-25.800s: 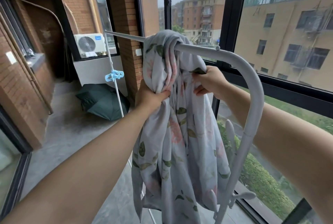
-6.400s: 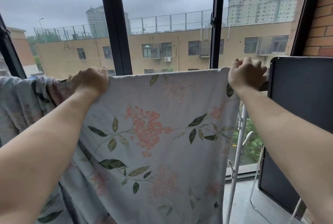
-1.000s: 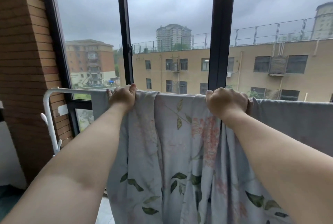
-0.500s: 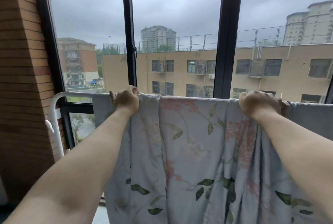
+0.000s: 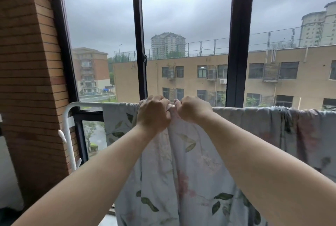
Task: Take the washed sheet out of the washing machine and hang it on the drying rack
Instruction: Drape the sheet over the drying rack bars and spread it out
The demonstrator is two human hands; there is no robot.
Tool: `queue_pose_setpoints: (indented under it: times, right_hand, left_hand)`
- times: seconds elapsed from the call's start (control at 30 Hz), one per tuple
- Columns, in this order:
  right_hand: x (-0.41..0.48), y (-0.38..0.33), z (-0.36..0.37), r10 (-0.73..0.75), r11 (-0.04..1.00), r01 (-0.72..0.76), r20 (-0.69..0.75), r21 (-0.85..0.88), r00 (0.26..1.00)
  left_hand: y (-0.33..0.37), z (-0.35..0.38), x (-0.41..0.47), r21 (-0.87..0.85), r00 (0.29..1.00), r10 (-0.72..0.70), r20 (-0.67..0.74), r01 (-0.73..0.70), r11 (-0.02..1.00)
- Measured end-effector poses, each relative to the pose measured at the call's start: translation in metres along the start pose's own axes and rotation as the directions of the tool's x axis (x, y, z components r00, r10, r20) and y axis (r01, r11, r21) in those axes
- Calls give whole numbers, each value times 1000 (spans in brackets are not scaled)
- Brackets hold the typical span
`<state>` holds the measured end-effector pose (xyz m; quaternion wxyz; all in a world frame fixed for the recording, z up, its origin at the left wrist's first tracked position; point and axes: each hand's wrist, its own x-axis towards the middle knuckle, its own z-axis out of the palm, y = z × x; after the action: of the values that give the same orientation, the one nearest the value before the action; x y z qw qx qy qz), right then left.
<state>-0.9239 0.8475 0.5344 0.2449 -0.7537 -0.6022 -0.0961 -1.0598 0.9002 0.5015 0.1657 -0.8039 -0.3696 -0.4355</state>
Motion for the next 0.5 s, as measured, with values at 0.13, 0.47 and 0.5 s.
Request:
queue_pose_setpoints:
  times: [0.13, 0.47, 0.5]
  right_hand:
    - [17, -13, -4, 68, 990, -82, 117, 113, 991]
    - [57, -59, -2, -166, 928, 26, 348, 372, 923]
    - [58, -64, 6, -166, 946, 78, 266, 314, 950]
  left_hand:
    - [-8, -15, 12, -40, 992, -118, -34, 116, 992]
    - [-55, -38, 37, -225, 814, -577, 63, 575, 786]
    - [-61, -39, 37, -241, 812, -581, 58, 576, 781]
